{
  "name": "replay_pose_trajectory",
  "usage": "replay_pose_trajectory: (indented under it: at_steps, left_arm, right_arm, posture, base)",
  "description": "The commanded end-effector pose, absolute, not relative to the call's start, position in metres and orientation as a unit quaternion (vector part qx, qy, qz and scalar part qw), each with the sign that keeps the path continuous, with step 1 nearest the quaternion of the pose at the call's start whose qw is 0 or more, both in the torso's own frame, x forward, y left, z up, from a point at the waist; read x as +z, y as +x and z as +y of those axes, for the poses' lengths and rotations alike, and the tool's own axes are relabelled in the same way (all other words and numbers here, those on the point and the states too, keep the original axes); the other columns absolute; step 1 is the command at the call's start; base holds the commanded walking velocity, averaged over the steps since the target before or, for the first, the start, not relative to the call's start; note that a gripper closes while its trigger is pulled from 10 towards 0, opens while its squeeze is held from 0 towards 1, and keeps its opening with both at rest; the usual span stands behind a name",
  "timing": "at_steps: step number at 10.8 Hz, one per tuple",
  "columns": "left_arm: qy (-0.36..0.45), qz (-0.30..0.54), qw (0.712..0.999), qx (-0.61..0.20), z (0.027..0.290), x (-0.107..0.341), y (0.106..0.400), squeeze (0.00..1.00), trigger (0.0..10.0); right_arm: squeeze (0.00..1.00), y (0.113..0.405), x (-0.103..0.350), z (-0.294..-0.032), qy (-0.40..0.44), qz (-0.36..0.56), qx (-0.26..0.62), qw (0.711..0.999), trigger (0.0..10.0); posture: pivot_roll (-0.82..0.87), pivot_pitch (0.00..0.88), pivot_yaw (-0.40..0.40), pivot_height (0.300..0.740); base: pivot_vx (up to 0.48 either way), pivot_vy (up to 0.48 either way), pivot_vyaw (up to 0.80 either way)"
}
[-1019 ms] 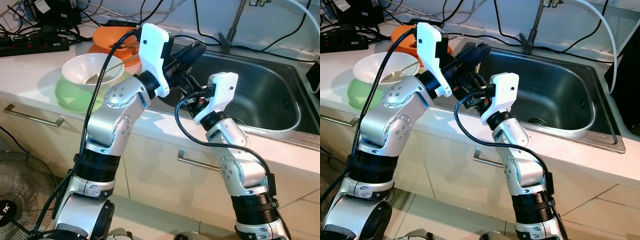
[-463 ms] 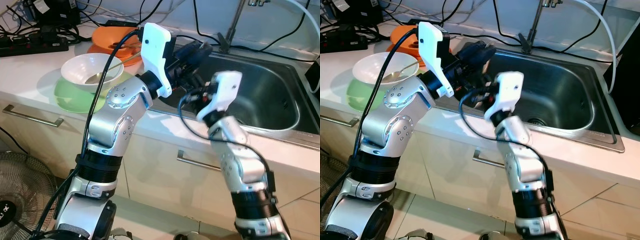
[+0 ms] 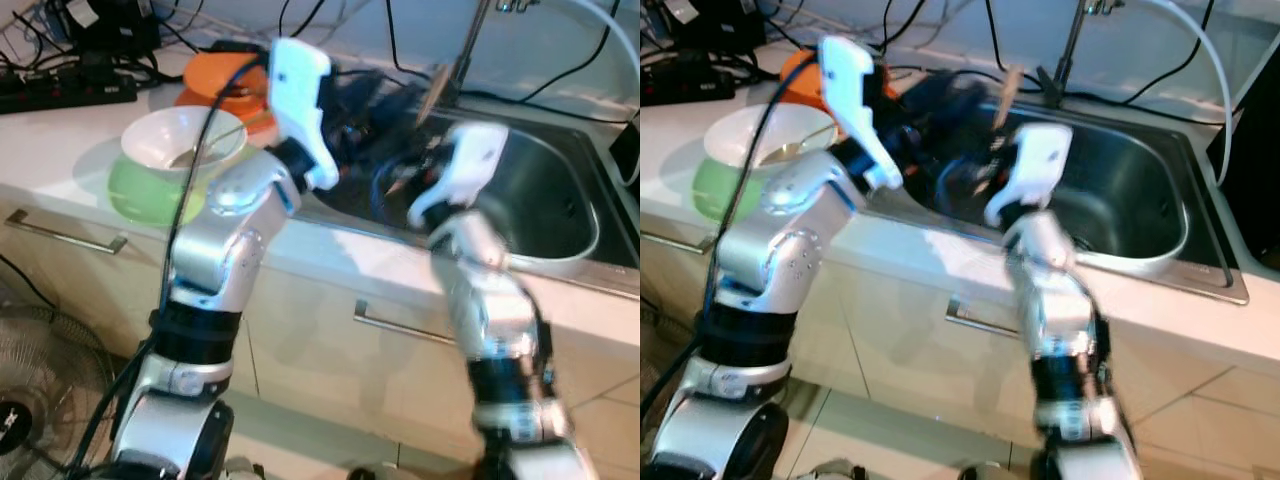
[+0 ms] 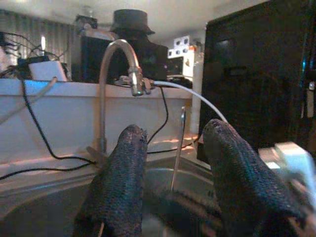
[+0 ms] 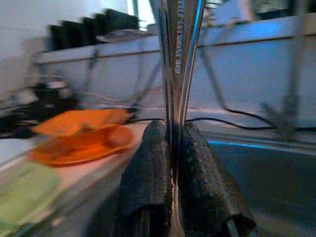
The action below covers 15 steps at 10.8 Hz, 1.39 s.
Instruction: Kitchen organization
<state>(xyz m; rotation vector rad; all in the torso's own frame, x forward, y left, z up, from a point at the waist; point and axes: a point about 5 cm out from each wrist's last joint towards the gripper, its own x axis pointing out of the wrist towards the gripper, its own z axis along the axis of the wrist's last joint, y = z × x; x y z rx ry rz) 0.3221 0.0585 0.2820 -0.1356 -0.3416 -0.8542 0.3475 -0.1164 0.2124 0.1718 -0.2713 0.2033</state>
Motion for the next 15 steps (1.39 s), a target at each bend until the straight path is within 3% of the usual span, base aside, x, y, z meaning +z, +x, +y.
replay_pose_trajectory:
  at_steps: [1,4,6,10,15]
  left_arm:
    - [-0.070,-0.162,0.898,-0.402,0.066,0.279,0.320,0.00,10.0]
    - [-0.054,-0.123,0.929,-0.345,0.096,0.251,0.321,0.00,10.0]
    - [-0.024,-0.072,0.937,-0.342,0.099,0.223,0.317,0.00,10.0]
    - [0.016,0.023,0.920,-0.390,0.090,0.181,0.294,0.00,10.0]
    - [0.023,0.038,0.922,-0.386,0.092,0.177,0.290,0.00,10.0]
  right_arm:
    - [0.00,0.356,0.215,-0.132,0.080,-0.140,0.061,0.985,10.0]
    - [0.00,0.380,0.216,-0.150,0.045,-0.128,0.031,0.990,10.0]
    - [0.00,0.393,0.206,-0.154,0.026,-0.097,0.022,0.995,10.0]
    - [0.00,0.399,0.171,-0.160,0.002,-0.022,0.010,1.000,10.0]
    - [0.00,0.396,0.150,-0.163,-0.004,0.019,0.003,1.000,10.0]
  posture:
    - [0.02,0.033,-0.067,0.719]
    - [0.02,0.038,-0.082,0.719]
    - [0.03,0.041,-0.094,0.719]
    - [0.04,0.047,-0.106,0.719]
    - [0.05,0.060,-0.104,0.719]
  base:
    - [0.000,0.000,0.00]
    - [0.000,0.000,0.00]
    - [0.000,0.000,0.00]
    - [0.000,0.000,0.00]
    - [0.000,0.000,0.00]
